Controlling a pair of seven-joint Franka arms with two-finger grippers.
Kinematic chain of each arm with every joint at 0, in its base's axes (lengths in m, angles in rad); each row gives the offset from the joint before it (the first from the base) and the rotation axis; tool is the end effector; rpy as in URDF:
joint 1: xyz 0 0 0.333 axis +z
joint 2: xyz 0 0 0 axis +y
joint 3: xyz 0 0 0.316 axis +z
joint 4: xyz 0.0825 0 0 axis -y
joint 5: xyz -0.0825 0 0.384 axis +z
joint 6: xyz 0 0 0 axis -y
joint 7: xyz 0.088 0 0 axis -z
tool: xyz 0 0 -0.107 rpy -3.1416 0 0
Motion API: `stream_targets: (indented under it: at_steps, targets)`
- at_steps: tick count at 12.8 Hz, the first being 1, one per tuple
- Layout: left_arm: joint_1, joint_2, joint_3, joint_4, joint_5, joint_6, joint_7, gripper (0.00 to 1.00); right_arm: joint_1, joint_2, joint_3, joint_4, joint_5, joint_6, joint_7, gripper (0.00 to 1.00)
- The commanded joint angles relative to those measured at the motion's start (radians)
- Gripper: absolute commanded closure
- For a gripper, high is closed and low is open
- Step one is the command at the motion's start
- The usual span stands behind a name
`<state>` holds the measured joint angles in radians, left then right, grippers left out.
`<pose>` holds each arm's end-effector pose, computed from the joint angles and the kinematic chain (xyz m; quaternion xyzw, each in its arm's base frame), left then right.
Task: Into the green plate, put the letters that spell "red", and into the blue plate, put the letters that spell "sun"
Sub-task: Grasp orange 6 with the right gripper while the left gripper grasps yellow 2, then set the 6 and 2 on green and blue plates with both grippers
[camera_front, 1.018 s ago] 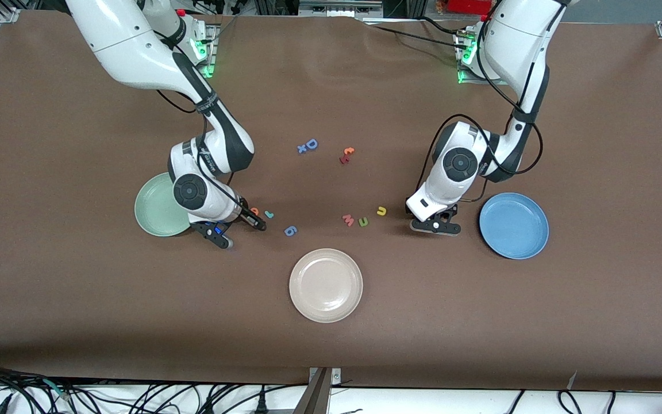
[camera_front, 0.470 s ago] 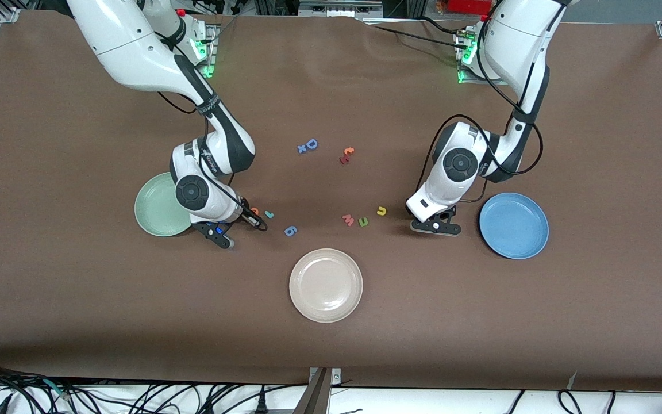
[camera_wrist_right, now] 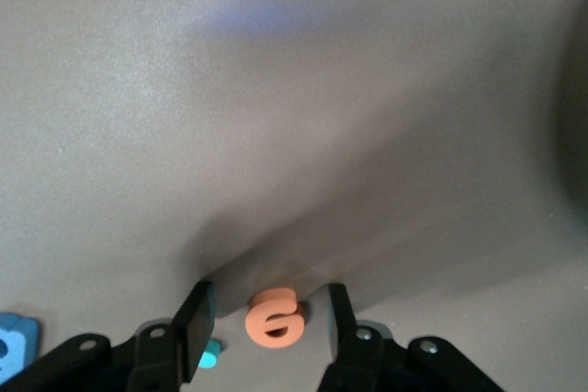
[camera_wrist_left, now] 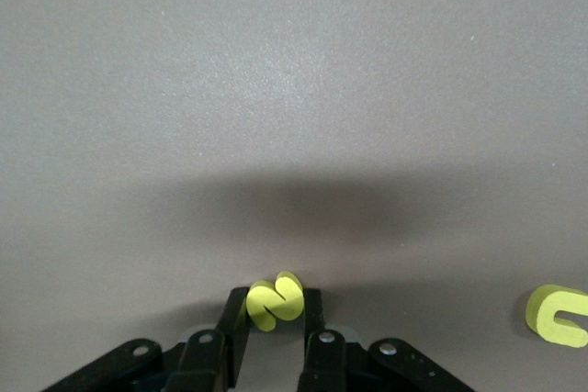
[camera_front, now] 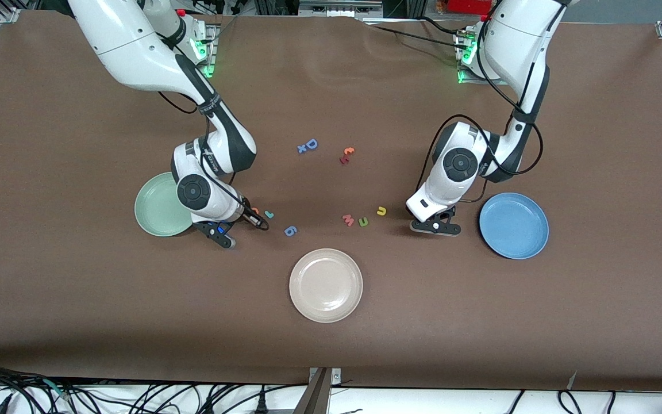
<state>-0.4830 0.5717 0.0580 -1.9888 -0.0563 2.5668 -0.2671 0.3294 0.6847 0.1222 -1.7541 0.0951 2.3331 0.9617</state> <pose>0.5549 -0.2508 0.1725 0.9982 -0.0600 0.0038 0.0011 0.5883 0.2810 0.1733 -0.9512 0.2957 0.0856 0.0213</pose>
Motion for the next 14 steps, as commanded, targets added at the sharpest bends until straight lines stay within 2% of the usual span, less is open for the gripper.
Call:
stream_targets:
  at_steps: [1,3,6,8,11,14]
  targets:
    - [0.015,0.007,-0.001,0.01,0.026,0.001,0.006,0.73,0.013,-0.001,0.002,-0.001,0.011,0.006,0.023,0.46]
    - [0.018,0.007,-0.001,0.01,0.026,0.0,0.006,0.74,0.013,-0.001,0.002,-0.002,0.011,0.005,0.019,0.55]
    - [0.02,0.005,-0.001,0.01,0.026,0.001,0.006,0.77,0.013,0.001,0.001,-0.002,0.011,0.002,0.011,0.8]
    - [0.035,0.0,0.0,0.028,0.026,-0.01,0.009,0.77,0.01,-0.001,-0.001,-0.002,0.009,-0.001,0.009,0.89]
    - [0.085,-0.038,0.0,0.033,0.026,-0.039,0.057,0.77,0.002,-0.034,-0.004,0.01,0.009,-0.05,0.0,0.89]
    - [0.159,-0.078,0.002,0.083,0.023,-0.167,0.12,0.76,-0.039,-0.111,-0.035,0.065,0.008,-0.281,-0.079,0.89]
